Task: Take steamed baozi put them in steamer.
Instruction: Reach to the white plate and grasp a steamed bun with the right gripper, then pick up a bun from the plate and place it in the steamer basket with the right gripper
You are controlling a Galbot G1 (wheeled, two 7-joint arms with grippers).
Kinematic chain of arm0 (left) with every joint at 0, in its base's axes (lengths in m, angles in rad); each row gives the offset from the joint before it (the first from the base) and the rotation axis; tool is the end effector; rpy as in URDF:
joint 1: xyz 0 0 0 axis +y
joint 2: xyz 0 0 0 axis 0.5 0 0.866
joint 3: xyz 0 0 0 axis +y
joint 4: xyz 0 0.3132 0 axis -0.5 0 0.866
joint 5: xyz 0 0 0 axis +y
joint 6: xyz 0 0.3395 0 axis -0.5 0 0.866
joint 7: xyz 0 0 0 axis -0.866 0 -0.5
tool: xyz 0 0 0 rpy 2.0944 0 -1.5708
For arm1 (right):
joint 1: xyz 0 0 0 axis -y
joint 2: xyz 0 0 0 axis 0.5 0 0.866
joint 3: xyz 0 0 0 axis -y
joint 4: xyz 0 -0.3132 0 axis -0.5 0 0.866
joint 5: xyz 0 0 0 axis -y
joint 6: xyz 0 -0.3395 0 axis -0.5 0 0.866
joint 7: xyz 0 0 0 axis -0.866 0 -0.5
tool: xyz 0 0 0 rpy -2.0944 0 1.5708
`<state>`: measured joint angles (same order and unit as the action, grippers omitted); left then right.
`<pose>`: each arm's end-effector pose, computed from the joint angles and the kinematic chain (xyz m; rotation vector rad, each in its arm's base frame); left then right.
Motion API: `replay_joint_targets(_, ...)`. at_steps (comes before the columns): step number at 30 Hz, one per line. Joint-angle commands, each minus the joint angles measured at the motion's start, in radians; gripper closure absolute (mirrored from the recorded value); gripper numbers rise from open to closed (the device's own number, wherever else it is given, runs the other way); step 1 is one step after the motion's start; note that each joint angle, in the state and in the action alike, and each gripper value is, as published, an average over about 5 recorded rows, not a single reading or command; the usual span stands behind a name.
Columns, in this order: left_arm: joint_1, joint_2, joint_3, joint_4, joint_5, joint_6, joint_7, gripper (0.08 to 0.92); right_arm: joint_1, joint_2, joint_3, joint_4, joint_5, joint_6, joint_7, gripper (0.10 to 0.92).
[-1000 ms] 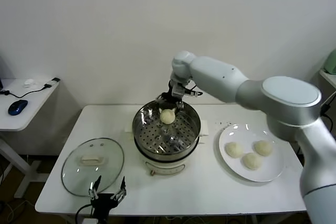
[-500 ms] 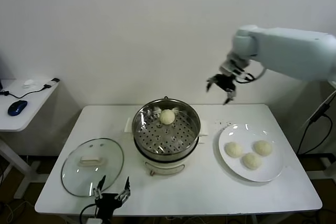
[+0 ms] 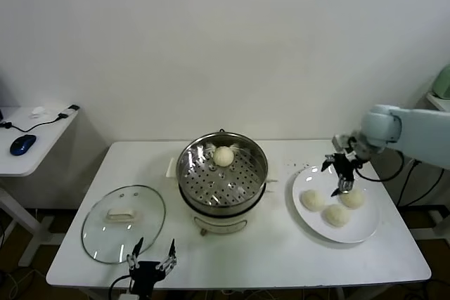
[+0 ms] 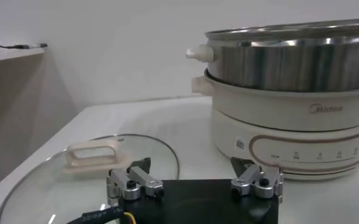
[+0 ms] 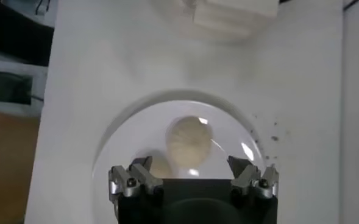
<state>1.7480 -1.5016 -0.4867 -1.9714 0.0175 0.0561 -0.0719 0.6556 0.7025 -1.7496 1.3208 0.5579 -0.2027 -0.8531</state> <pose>0.1220 0.0010 -0.3399 0.0030 -2.7854 -0.1014 0.4723 -0.1409 -0.1517 1.2629 -1.3887 1.2299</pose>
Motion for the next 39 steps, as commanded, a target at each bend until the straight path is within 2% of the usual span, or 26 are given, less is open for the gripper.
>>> replay_joint_targets(1,0.0,-0.001,-0.001,0.002,-0.001,0.0,-0.001,0.177,-0.27,-0.007,0.202,-0.09,-0.042,-0.117,0.049,0.203)
replay_joint_targets(7,0.0,0.003,-0.007,0.009,-0.007,-0.003,-0.003,0.177,-0.332,0.076,0.247,-0.183,-0.071,-0.102,0.045,0.203)
replay_joint_targets(17,-0.001,0.004,-0.008,0.013,-0.009,-0.005,-0.006,0.177,-0.375,0.128,0.283,-0.26,-0.099,-0.075,0.038,0.208)
replay_joint_targets(25,0.004,0.001,-0.009,0.008,-0.008,-0.007,-0.009,0.177,-0.359,0.117,0.311,-0.257,-0.106,-0.041,0.033,0.343)
replay_joint_targets(30,0.007,-0.001,-0.005,0.001,-0.004,-0.008,-0.009,0.177,-0.209,0.07,0.257,-0.165,-0.042,-0.001,-0.03,0.349)
replay_joint_targets(33,0.01,0.001,0.0,-0.002,-0.002,-0.009,-0.009,0.177,-0.022,0.043,0.151,-0.11,0.022,0.027,-0.09,0.35)
replay_joint_targets(39,0.01,0.006,0.011,-0.012,0.001,-0.011,-0.008,0.177,0.406,0.096,-0.06,-0.075,0.244,0.056,-0.194,0.348)
